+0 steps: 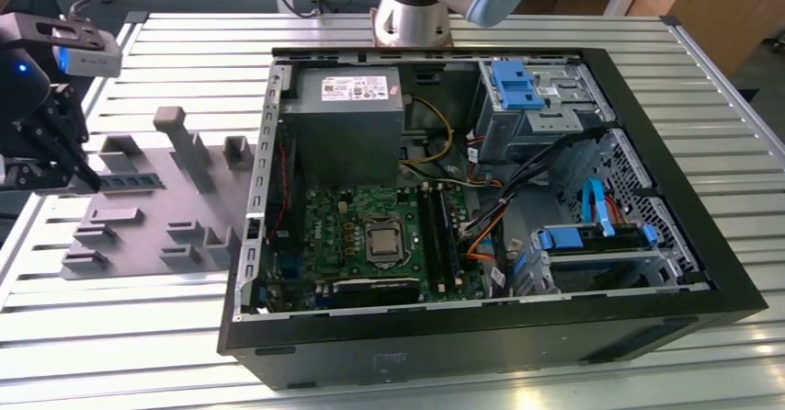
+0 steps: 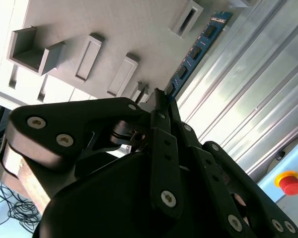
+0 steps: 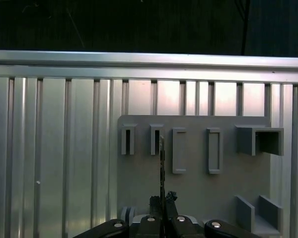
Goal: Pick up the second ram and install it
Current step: 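Pick up the second ram and move it above second insertion slot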
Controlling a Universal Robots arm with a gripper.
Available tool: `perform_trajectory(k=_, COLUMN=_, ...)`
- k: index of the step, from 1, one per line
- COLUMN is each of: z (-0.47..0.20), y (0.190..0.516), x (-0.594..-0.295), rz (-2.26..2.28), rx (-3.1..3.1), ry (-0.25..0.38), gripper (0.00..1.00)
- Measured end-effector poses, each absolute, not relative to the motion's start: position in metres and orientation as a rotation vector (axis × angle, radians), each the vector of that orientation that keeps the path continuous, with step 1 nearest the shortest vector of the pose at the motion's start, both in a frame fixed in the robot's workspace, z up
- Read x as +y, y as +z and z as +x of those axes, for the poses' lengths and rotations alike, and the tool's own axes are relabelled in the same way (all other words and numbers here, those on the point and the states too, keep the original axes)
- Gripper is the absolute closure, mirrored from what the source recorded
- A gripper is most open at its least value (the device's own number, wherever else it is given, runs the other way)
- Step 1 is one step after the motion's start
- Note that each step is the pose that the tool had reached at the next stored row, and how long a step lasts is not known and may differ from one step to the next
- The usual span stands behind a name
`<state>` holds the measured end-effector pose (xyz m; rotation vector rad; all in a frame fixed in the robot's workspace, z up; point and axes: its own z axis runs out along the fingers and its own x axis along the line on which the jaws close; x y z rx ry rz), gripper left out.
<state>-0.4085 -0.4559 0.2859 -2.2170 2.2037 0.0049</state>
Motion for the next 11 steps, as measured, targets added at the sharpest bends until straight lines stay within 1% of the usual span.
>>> perform_trajectory(k=11, z=-0.4085, y=0.2948, x=-0.4559, rz=-2.217, rx=2.204, ry=0.005, gripper=0.86)
